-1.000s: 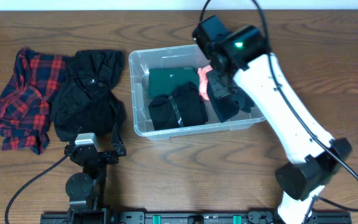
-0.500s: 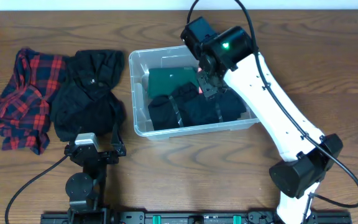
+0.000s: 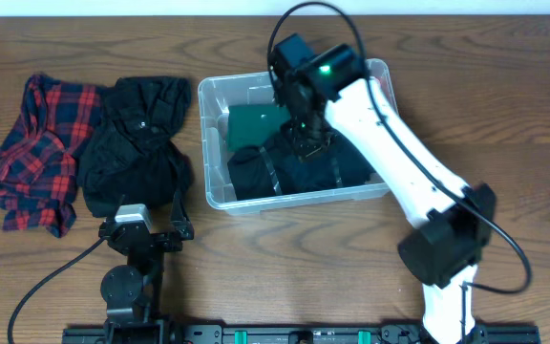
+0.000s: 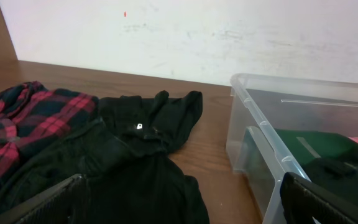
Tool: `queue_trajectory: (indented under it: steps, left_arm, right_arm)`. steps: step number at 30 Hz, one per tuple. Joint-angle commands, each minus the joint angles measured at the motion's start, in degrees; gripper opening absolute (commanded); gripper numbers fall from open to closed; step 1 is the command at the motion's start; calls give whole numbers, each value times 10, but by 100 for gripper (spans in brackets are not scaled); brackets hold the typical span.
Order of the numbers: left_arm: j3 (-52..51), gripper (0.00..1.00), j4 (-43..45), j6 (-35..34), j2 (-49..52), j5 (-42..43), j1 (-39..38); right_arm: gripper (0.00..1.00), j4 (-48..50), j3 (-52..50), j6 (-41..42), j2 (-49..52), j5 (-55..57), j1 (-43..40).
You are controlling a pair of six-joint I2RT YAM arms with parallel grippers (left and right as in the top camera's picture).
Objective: Pack container
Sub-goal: 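Release the navy item and press it down with the right gripper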
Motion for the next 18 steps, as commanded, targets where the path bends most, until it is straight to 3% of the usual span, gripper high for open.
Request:
queue_trajectory:
  steps: [1, 18]
  left_arm:
    - [-9, 98, -21, -7, -3, 3, 2]
    - [-9, 98, -21, -7, -3, 3, 2]
  right_arm:
    - [1, 3, -9, -30, 32, -15, 0]
    - [1, 101, -108, -40, 120, 18, -98]
